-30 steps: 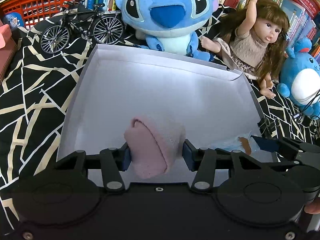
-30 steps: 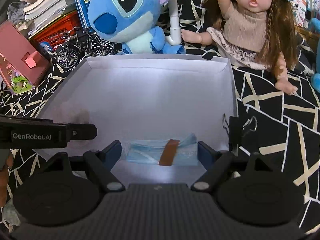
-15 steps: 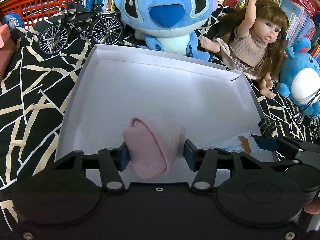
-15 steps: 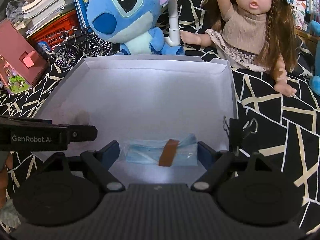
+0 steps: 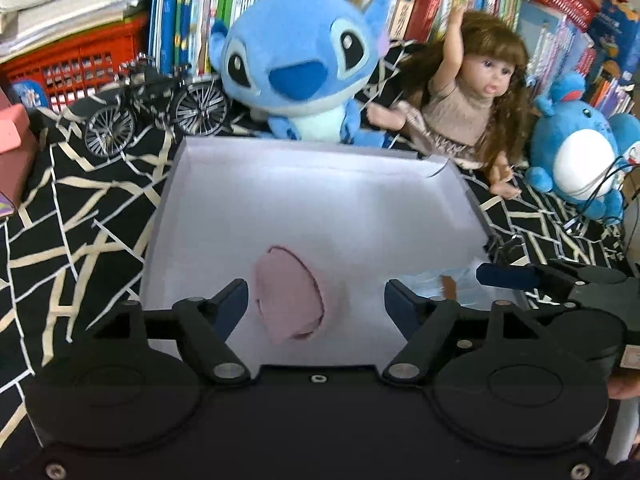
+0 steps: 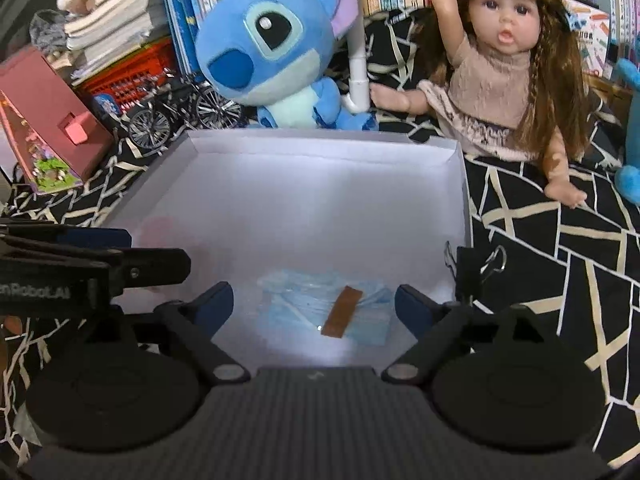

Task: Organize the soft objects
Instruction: 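Open the left tool to drop the sock while the right tool releases the mask into the box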

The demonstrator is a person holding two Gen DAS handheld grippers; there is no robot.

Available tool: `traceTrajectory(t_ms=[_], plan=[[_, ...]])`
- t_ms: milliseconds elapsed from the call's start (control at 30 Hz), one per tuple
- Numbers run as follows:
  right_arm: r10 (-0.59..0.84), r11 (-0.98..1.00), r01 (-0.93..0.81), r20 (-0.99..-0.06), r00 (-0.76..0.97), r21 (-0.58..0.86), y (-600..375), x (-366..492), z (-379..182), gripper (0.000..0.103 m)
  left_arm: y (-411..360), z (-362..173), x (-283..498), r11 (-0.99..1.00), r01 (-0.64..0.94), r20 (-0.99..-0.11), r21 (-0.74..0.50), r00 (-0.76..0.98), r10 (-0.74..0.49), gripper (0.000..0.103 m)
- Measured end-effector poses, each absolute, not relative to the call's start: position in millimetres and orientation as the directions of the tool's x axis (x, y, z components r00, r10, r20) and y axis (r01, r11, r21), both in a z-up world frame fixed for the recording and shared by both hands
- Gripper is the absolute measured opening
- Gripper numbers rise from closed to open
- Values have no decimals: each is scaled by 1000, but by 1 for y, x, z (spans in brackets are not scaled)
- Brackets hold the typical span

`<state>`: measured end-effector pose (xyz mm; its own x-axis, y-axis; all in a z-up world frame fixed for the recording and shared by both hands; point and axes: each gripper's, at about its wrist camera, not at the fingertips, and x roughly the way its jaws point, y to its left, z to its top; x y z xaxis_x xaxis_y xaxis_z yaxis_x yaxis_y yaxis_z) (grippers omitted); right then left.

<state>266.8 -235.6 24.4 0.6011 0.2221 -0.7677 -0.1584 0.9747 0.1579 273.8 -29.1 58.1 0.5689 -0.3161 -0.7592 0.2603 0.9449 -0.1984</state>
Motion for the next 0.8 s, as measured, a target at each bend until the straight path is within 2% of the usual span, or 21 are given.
traceTrajectory(t_ms=[367, 800], plan=[[243, 969, -210, -685, 687, 133, -239, 228, 53, 99, -17, 88, 222, 930, 292, -673, -224, 644, -364, 81], [243, 967, -246, -563, 790, 72, -243, 158, 66, 100, -9, 83, 150, 904, 339, -604, -260, 673, -426, 83]])
